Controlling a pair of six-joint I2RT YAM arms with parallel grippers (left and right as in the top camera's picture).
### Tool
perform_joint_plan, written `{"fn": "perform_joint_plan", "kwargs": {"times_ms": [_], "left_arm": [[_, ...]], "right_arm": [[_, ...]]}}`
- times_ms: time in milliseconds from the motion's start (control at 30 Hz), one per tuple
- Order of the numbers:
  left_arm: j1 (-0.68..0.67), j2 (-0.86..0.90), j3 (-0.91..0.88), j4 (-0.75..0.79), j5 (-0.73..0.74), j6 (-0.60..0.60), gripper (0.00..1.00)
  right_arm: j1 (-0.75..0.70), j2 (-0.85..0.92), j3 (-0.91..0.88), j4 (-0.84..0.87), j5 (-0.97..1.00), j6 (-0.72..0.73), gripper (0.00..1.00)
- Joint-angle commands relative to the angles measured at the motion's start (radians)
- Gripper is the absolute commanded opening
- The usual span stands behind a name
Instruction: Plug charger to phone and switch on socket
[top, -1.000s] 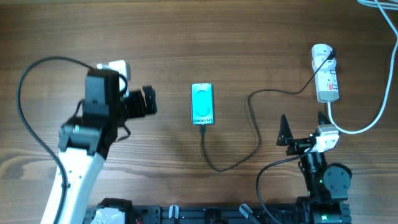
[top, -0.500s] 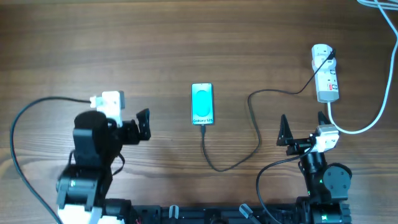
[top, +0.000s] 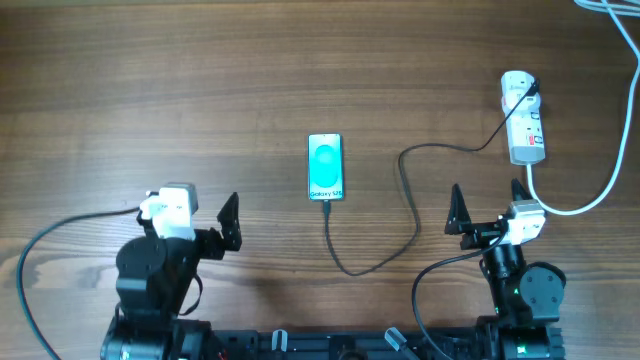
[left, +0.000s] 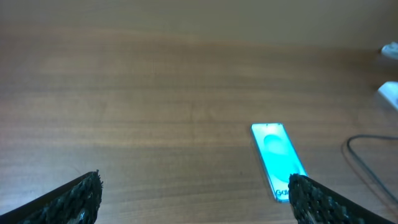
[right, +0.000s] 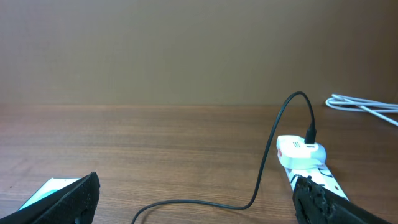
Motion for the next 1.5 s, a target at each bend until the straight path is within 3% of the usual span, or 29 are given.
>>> {"fn": "perform_joint_plan", "kwargs": {"times_ms": [0, 467, 1000, 1467], "left_arm": [[0.006, -0.067, -0.054, 0.022, 0.016, 0.020, 1.00], [0.049, -0.209, -0.167, 0.086, 0.016, 0.019, 1.00], [0.051, -0.321, -0.357, 0.408, 0.015, 0.019, 1.00], [0.111, -0.333, -0.435, 0.504, 0.015, 0.013, 1.00]], "right_arm": [[-0.005, -0.014, -0.004, 0.003, 0.017, -0.013, 1.00], [-0.005, -0.014, -0.004, 0.003, 0.017, -0.013, 1.00], [-0.005, -0.014, -0.004, 0.003, 0.017, -0.013, 1.00], [-0.005, -0.014, -0.004, 0.003, 0.017, -0.013, 1.00]]}}
